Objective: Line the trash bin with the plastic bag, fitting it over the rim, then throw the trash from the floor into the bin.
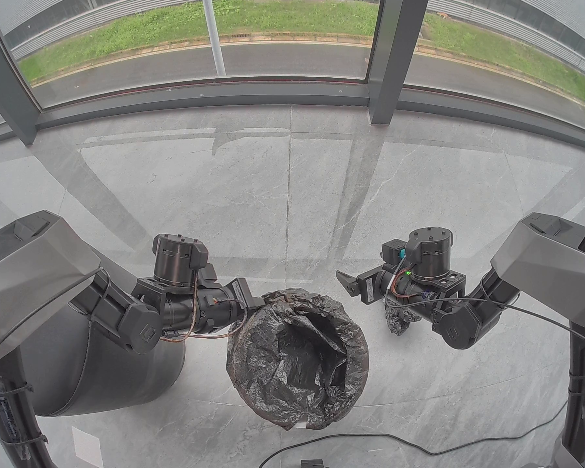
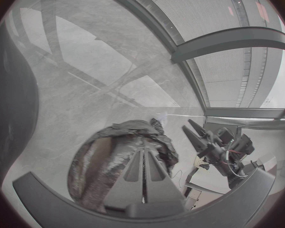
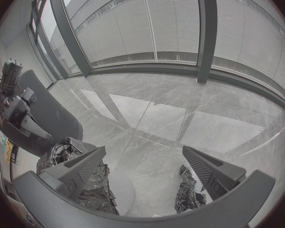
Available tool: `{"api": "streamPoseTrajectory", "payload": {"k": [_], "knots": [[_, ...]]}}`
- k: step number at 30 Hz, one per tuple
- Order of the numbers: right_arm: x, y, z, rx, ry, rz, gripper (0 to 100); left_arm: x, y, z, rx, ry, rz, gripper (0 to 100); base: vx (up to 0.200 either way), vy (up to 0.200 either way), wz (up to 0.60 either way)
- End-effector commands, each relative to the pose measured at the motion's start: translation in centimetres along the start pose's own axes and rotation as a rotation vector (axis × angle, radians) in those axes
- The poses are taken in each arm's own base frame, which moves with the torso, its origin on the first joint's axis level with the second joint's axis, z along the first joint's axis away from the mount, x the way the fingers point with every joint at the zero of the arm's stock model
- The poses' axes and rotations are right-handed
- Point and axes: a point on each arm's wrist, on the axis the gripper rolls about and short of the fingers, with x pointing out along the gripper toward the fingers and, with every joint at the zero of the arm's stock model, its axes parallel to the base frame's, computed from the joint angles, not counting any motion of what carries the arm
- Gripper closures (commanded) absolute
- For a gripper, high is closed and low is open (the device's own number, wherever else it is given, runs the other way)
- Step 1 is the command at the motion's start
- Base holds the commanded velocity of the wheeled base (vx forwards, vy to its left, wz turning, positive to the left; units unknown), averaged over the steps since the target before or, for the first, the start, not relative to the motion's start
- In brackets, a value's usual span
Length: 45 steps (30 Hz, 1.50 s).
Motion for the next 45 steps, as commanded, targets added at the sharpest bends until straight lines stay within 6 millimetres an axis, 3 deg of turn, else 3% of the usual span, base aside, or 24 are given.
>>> {"api": "streamPoseTrajectory", "payload": {"k": [1,5,10,21,45], "knots": [[0.0,0.1,0.0,-0.001,0.0,0.002,0,-0.5,-3.2,-0.4,0.039,-0.005,-0.077,100,0.0,0.0,0.0],[0.0,0.1,0.0,-0.001,0.0,0.002,0,1.0,-3.5,-1.1,0.048,0.018,-0.079,100,0.0,0.0,0.0],[0.0,0.1,-0.1,0.024,0.003,0.002,0,3.3,-2.1,-1.3,0.036,0.037,-0.055,100,0.0,0.0,0.0],[-0.1,0.1,-0.1,0.025,0.005,0.002,0,5.3,-0.1,-0.3,0.017,-0.002,-0.006,100,0.0,0.0,0.0],[0.0,0.1,-0.3,0.025,0.008,0.002,0,7.6,2.5,-0.5,0.001,0.011,0.033,100,0.0,0.0,0.0]]}}
